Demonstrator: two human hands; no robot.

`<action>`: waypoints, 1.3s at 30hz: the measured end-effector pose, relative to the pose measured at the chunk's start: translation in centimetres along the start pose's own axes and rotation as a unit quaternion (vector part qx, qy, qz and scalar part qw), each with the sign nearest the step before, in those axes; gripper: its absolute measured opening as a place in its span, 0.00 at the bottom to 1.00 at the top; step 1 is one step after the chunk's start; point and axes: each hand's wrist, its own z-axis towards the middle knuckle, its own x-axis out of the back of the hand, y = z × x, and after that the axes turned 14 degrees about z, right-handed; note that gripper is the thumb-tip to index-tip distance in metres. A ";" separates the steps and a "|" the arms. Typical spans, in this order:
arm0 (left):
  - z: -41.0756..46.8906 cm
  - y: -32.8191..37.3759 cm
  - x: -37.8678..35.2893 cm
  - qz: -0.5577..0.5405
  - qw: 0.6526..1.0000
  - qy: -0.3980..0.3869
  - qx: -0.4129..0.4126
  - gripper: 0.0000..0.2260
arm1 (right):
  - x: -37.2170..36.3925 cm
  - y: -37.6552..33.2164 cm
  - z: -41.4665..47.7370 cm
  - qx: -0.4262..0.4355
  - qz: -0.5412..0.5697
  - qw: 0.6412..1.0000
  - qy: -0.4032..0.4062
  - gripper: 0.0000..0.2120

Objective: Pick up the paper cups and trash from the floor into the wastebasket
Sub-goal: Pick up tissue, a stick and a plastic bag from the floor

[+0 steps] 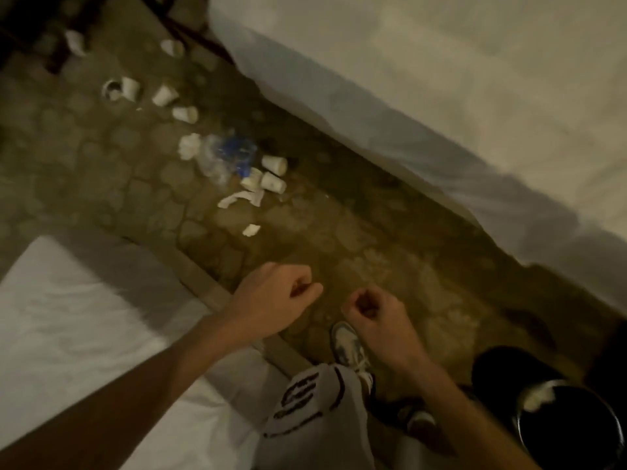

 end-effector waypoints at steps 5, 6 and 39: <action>0.1 -8.4 -1.6 -0.240 0.953 0.078 0.169 0.12 | -6.1 -3.9 6.9 -0.017 -0.096 0.989 -0.107 0.02; 0.4 -9.0 -2.2 -0.257 0.943 0.083 0.194 0.12 | -6.5 -4.3 7.7 -0.019 -0.108 0.987 -0.115 0.03; 33.6 -48.3 -38.2 -0.457 0.737 0.139 0.478 0.22 | -31.6 22.3 65.4 -0.037 -0.351 0.858 -0.372 0.20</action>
